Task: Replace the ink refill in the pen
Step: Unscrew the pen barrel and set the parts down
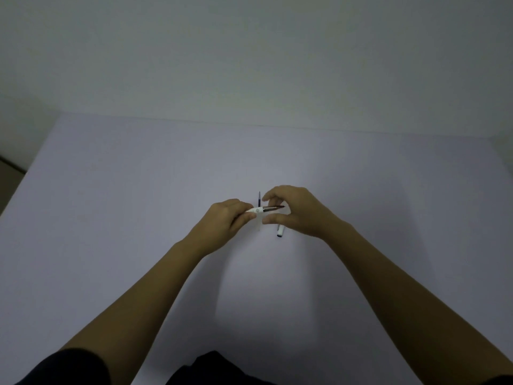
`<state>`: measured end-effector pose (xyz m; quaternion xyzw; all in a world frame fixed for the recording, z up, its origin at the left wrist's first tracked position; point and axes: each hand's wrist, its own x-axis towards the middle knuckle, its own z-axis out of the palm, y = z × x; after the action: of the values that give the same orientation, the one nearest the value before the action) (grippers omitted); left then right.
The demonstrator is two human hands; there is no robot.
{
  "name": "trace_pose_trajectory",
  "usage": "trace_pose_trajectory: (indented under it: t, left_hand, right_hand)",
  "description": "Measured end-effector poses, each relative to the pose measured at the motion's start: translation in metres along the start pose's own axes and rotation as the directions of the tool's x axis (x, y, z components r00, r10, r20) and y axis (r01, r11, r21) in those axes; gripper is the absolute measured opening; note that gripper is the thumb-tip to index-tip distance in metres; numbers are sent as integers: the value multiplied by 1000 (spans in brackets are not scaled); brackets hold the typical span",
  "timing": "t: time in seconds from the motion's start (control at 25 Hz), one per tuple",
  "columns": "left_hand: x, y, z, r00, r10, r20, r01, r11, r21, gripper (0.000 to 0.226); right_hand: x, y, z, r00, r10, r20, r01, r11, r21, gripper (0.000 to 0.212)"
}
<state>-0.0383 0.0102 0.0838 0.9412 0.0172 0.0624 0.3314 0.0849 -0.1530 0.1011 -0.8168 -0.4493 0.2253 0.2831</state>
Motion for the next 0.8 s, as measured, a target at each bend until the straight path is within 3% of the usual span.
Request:
trace_pose_trajectory:
  t: [0.08, 0.24, 0.32, 0.44, 0.6, 0.64, 0.8]
  left_hand:
    - [1, 1, -2, 1000, 17, 3, -17, 1000, 9, 20]
    - [1, 6, -5, 1000, 24, -18, -24, 1000, -5, 20]
    - [1, 9, -6, 999, 32, -40, -32, 999, -8, 19]
    - [2, 11, -9, 997, 57, -42, -57, 998, 1, 19]
    - [0, 13, -9, 997, 68, -38, -68, 998, 3, 19]
    - [0, 14, -10, 997, 65, -46, -65, 998, -2, 18]
    - [1, 14, -10, 996, 73, -47, -72, 997, 8, 18]
  right_hand:
    - [1, 0, -1, 992, 104, 71, -106, 994, 33, 22]
    - [-3, -5, -3, 994, -10, -112, 23, 993, 112, 7]
    - [-6, -4, -4, 986, -10, -168, 35, 989, 143, 12]
    - [-7, -1, -5, 988, 133, -80, -120, 980, 157, 21]
    - [-10, -4, -5, 985, 13, -171, 17, 984, 177, 5]
    - [-11, -4, -5, 980, 3, -197, 37, 979, 202, 9]
    - [-9, -3, -7, 987, 128, -101, -109, 978, 180, 21]
